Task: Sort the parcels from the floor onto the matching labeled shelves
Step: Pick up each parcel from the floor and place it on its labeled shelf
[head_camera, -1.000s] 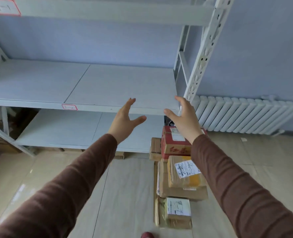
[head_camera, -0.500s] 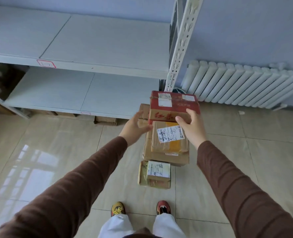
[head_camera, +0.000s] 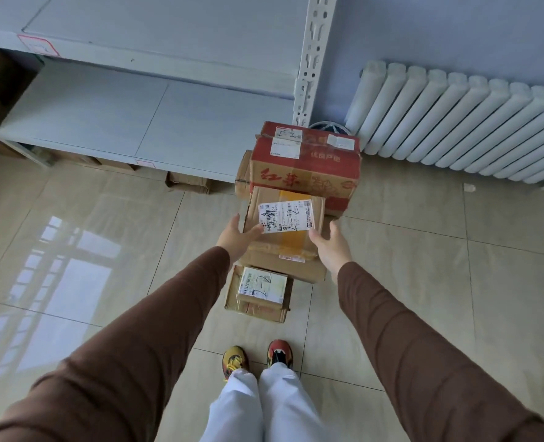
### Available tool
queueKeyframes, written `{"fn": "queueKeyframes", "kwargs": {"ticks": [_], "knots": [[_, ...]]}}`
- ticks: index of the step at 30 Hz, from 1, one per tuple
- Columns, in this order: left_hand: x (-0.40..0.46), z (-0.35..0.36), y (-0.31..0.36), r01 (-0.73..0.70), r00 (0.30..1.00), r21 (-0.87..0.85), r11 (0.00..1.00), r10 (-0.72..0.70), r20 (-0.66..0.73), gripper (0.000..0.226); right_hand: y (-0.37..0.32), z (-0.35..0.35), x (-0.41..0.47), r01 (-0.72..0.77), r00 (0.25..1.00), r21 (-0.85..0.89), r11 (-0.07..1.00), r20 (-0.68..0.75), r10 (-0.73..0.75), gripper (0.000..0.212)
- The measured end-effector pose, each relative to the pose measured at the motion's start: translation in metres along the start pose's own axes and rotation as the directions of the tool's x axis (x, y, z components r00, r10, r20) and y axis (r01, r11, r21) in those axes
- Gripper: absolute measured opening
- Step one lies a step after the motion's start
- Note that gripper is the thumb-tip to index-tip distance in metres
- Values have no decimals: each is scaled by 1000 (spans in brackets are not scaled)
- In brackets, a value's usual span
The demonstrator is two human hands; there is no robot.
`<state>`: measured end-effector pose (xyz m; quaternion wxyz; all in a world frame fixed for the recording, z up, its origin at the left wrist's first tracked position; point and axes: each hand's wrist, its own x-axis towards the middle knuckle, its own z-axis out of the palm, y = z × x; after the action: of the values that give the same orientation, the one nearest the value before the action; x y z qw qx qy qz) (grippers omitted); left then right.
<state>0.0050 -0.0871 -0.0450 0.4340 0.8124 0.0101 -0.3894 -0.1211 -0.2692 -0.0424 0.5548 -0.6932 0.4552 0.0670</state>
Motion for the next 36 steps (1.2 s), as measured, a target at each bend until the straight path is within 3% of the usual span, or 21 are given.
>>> {"fn": "queueKeyframes", "kwargs": {"ticks": [4, 7, 11, 15, 18, 22, 27, 30, 36], "knots": [[16, 6, -13, 13, 1000, -12, 1000, -13, -7, 74, 7, 10, 12, -30, 1000, 8, 1000, -4, 30, 70], [20, 9, -20, -14, 1000, 12, 1000, 15, -19, 58, 12, 16, 14, 8, 1000, 16, 1000, -23, -8, 48], [11, 10, -22, -41, 996, -47, 998, 38, -75, 60, 16, 20, 8, 65, 997, 14, 998, -40, -64, 29], [-8, -3, -21, -85, 989, -114, 990, 70, -129, 55, 1, 20, -14, 128, 991, 48, 991, -41, -126, 31], [-31, -31, -10, -147, 977, -178, 973, 114, -182, 52, -26, 22, -34, 188, 982, 80, 979, -13, -188, 27], [-67, -94, 18, -295, 931, -243, 924, 220, -293, 52, -92, 32, -69, 291, 954, 115, 950, 36, -297, 57], [-132, -195, 66, -496, 809, -251, 831, 337, -482, 47, -188, 70, -118, 439, 866, 274, 856, 123, -484, 36], [-174, -258, 82, -598, 727, -223, 770, 404, -556, 42, -236, 106, -148, 505, 796, 359, 785, 159, -584, 56], [-260, -372, 75, -724, 547, -146, 674, 433, -716, 26, -303, 187, -221, 548, 632, 452, 703, 327, -703, 126]]}}
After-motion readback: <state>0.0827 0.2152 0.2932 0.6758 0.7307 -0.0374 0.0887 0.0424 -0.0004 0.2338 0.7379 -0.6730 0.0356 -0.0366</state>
